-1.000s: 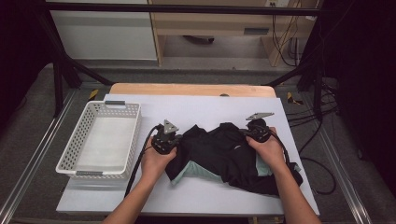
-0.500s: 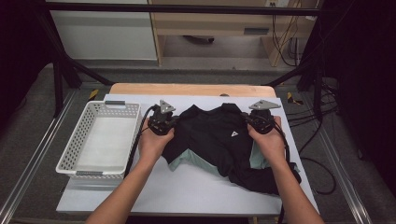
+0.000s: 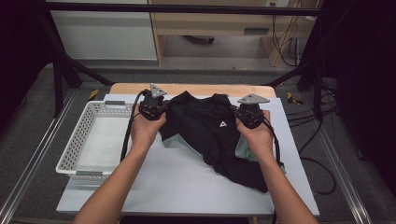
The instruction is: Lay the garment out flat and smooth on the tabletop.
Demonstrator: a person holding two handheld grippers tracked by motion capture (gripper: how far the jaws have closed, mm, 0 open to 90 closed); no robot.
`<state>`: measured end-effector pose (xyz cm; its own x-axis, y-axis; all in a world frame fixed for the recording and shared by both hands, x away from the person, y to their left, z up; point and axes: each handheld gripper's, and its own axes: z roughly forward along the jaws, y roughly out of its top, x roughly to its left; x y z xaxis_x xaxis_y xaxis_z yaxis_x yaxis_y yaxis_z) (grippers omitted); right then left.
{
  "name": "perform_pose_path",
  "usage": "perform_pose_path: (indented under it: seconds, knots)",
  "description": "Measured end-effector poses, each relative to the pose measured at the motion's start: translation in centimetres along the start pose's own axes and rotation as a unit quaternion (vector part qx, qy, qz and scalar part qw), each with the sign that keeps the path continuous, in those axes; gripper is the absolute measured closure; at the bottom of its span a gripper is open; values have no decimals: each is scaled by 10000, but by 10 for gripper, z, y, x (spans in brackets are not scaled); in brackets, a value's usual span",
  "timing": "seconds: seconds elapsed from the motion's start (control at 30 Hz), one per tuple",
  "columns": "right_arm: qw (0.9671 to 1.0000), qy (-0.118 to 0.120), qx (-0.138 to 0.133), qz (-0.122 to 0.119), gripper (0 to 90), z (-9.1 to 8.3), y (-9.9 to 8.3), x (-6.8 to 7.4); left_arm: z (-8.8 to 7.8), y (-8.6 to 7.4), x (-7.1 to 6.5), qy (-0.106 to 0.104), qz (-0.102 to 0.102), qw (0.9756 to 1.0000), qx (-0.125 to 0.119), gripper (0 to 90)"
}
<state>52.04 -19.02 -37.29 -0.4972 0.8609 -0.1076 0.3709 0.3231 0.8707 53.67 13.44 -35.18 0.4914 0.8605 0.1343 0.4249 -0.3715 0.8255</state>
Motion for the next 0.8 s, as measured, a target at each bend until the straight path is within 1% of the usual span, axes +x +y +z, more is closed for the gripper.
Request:
perform_pose_path:
  seconds: [0.13,0.17,0.27,0.33,0.43,0.5,0.57,0.63,0.67,0.8]
  knots:
    - [10000,51,-46,-63,887,6,7,13,-12,3,10,111,4,9999,-87,895]
    - [9999,49,-94,-70,888,7,9,16,-13,3,12,134,9,9999,-100,895]
    - [9998,58,-176,-37,887,9,14,21,-20,5,20,197,-52,9996,-176,894]
    - [9997,125,-213,31,887,9,17,24,-24,7,27,236,-102,9994,-216,895]
    - [9995,174,-266,44,888,10,21,31,-30,9,35,315,-160,9990,-279,895]
    - [9994,179,-293,-19,888,11,24,36,-33,11,38,355,-127,9989,-274,895]
    - [9993,159,-324,-66,888,12,26,39,-34,12,39,344,-125,9989,-282,895]
    - [9993,49,-367,-66,888,10,26,36,-34,12,36,309,-114,9990,-298,894]
    - [9993,-5,-382,-17,888,9,25,33,-33,13,34,286,-91,9991,-290,895]
    - [9990,-202,-381,114,889,-1,22,13,-25,16,23,127,-58,9995,-300,894]
